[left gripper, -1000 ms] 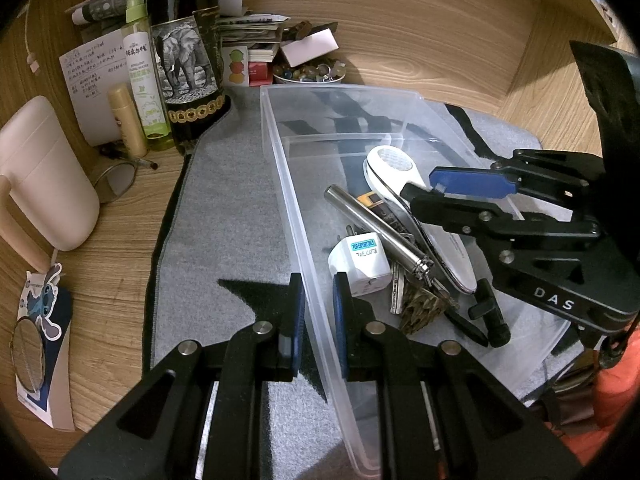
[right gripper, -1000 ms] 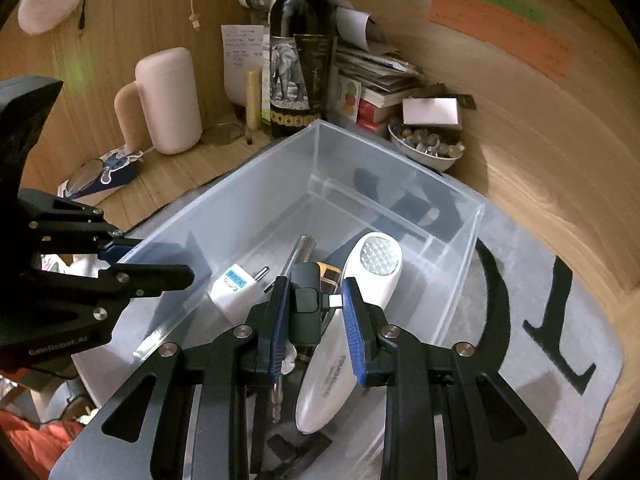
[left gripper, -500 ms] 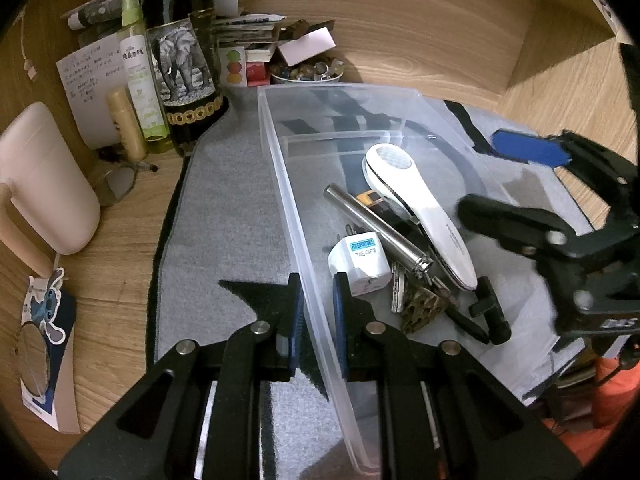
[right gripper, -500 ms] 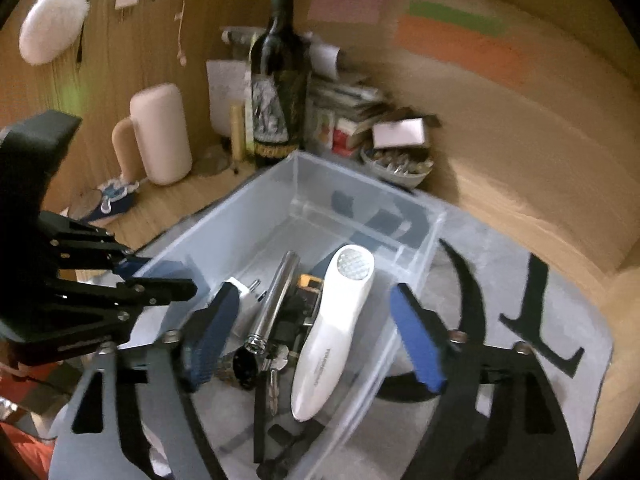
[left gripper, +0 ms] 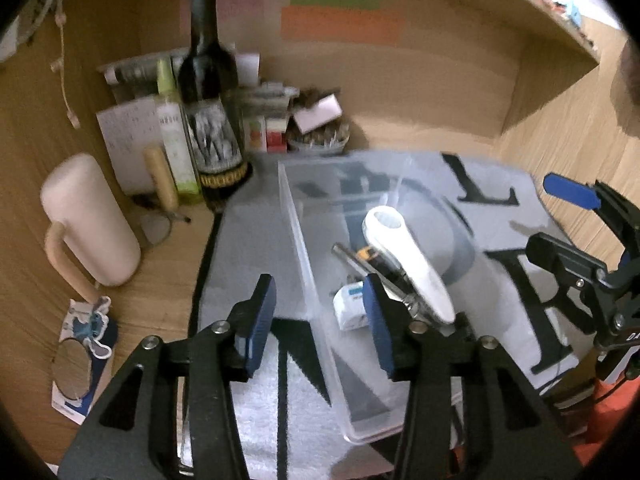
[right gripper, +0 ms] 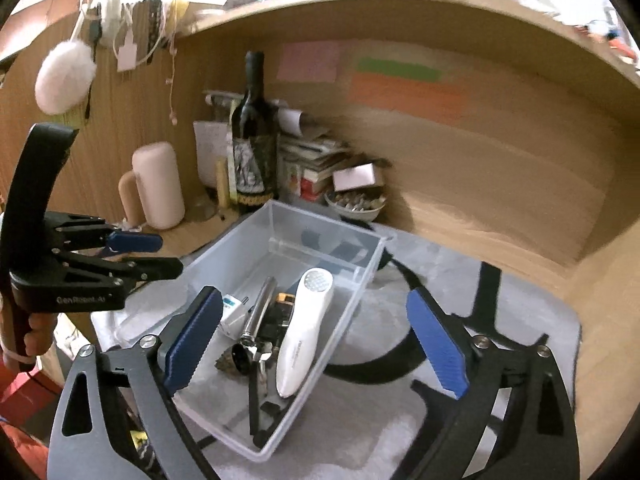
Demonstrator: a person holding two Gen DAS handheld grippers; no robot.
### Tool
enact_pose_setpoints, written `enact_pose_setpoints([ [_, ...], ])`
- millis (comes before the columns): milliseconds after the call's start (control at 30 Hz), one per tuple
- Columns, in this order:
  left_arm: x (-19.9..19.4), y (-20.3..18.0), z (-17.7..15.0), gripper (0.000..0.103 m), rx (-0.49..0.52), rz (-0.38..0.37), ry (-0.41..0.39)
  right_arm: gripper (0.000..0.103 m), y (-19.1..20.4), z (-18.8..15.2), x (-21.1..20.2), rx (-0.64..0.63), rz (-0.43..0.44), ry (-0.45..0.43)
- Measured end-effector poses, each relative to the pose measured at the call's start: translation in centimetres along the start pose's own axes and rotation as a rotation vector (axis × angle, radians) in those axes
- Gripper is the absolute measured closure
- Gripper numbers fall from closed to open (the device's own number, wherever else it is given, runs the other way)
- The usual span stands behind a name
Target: Organize rigid objects
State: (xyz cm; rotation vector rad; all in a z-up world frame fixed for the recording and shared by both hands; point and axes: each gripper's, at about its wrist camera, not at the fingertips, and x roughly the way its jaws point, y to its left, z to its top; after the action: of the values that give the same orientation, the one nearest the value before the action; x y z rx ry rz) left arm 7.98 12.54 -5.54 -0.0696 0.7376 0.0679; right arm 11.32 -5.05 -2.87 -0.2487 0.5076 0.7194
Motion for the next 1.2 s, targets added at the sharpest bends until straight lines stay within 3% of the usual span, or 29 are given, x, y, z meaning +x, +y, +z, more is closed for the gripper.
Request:
enact_pose_setpoints([
  [167, -3.0, -1.8, 0.1, 0.039, 0.021, -0.003, -0.123, 0.0, -0.9, -0.3, -3.1, 0.042, -0.04, -0.076],
  [267, -4.9, -3.1, 0.0, 0.024, 0.033, -0.004, -0.209, 0.0, -1.3, -0.6, -5.1, 0.063, -0.066, -0.117],
  [467, -7.6, -4.8, -0.6, 0.006, 0.023, -0.028, -0.332, 0.0, -2.2, -1.6, -7.8, 0.105, -0.126, -0.179],
  [900, -10.0, -6.8, -2.4, 0.001, 0.015, -0.079, -0.455, 0.0, -2.5, -4.1, -11.1, 0.166, -0.178, -0.249],
  [1200, -10.3, -7.5, -2.7, 0.001, 0.038, -0.075, -0.474, 0.0, -2.1, -4.1, -11.3, 0.155, -0.182, -0.252],
])
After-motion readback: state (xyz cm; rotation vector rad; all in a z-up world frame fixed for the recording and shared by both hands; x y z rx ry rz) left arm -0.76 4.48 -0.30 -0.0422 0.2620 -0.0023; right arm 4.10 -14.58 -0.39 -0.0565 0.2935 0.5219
